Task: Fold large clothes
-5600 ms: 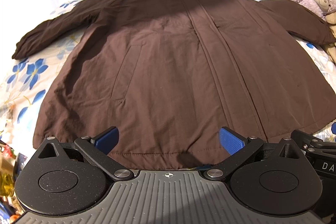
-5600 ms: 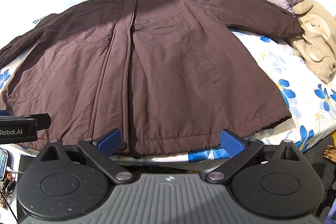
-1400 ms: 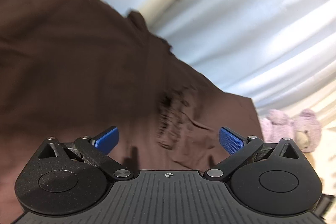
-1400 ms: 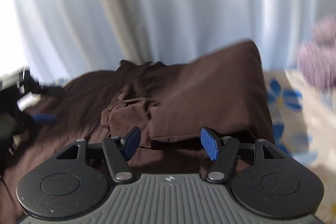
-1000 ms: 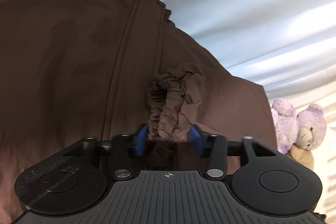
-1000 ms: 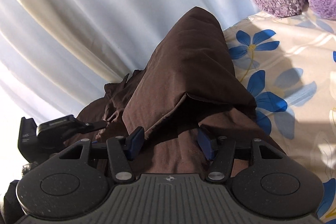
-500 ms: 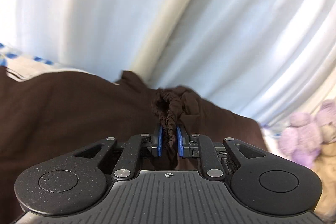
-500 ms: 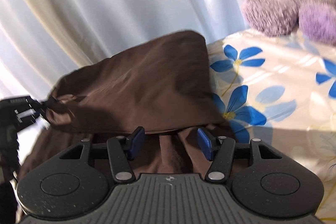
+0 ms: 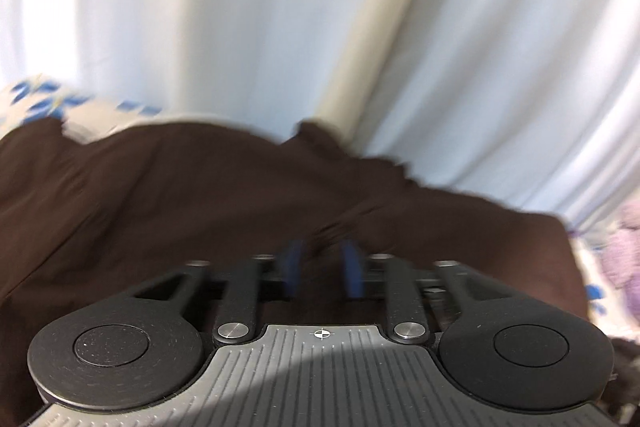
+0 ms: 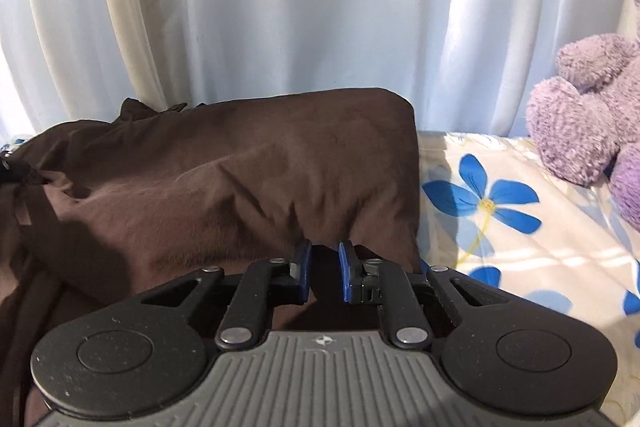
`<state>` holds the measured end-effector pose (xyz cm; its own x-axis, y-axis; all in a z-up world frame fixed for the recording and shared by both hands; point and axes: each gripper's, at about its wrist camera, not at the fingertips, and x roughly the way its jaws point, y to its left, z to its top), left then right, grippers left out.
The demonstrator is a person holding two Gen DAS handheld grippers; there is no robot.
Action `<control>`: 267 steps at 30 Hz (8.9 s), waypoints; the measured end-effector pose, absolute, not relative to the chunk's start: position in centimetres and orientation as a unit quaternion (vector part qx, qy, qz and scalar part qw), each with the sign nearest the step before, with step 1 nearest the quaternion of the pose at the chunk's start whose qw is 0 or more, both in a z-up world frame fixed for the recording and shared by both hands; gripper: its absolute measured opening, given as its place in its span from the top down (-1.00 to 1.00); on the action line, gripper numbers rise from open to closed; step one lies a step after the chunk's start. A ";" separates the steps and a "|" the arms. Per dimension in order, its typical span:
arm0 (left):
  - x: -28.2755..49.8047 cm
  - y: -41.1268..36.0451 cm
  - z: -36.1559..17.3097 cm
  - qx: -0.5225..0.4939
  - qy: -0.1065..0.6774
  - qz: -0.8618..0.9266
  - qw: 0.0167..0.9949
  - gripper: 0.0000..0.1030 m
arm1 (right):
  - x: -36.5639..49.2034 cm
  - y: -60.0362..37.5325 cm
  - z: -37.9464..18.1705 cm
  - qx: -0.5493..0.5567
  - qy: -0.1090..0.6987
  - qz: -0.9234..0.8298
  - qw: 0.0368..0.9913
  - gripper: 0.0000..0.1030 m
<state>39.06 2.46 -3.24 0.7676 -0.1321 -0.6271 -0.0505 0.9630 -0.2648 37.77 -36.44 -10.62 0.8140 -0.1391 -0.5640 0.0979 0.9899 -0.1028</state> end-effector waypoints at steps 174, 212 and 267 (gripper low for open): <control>28.6 10.1 1.9 -0.140 0.318 0.135 0.928 -0.80 | 37.4 -28.8 -8.0 0.066 0.288 -0.021 0.955 0.39; 46.5 3.7 -10.7 -0.059 0.295 0.083 0.950 -1.00 | 42.4 -24.0 -11.8 -0.090 0.249 -0.025 0.964 1.00; 7.9 17.1 -1.9 -0.174 0.450 0.066 0.873 -1.00 | 4.7 -41.9 -6.7 0.097 0.350 -0.066 0.929 0.10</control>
